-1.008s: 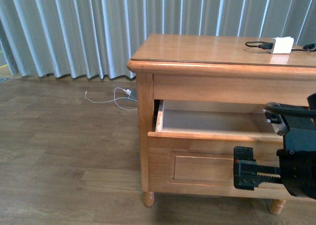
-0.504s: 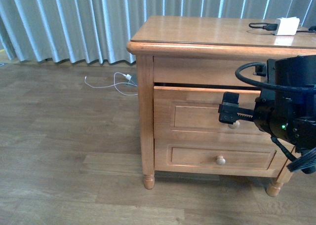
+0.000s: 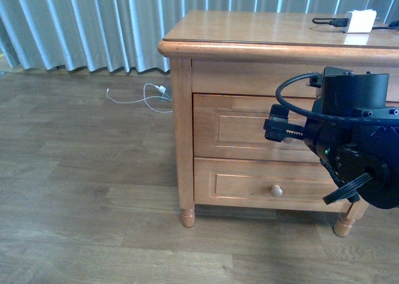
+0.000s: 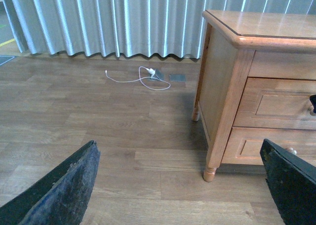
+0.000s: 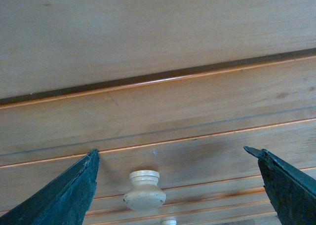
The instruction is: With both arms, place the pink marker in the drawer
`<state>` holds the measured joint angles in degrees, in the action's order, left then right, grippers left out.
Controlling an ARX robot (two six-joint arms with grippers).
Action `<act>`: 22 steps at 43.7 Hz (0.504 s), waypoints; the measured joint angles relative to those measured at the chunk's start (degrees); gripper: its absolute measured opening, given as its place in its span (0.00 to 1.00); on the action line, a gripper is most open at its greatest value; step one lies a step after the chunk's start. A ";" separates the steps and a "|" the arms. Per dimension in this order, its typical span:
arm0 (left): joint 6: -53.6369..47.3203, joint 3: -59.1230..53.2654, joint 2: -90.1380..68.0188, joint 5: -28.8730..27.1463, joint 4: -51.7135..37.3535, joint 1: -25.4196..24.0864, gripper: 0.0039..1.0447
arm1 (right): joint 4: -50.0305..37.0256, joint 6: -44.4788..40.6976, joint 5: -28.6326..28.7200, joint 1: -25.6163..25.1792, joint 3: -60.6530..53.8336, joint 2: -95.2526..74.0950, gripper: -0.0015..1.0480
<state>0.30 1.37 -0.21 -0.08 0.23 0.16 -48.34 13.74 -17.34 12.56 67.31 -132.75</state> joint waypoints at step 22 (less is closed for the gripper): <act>0.00 0.00 0.02 0.00 0.00 0.00 0.94 | 4.20 1.09 8.20 -0.22 -15.47 16.81 0.92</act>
<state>0.30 1.37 -0.19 -0.08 0.23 0.16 -44.14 14.83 -9.15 12.34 51.83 -115.94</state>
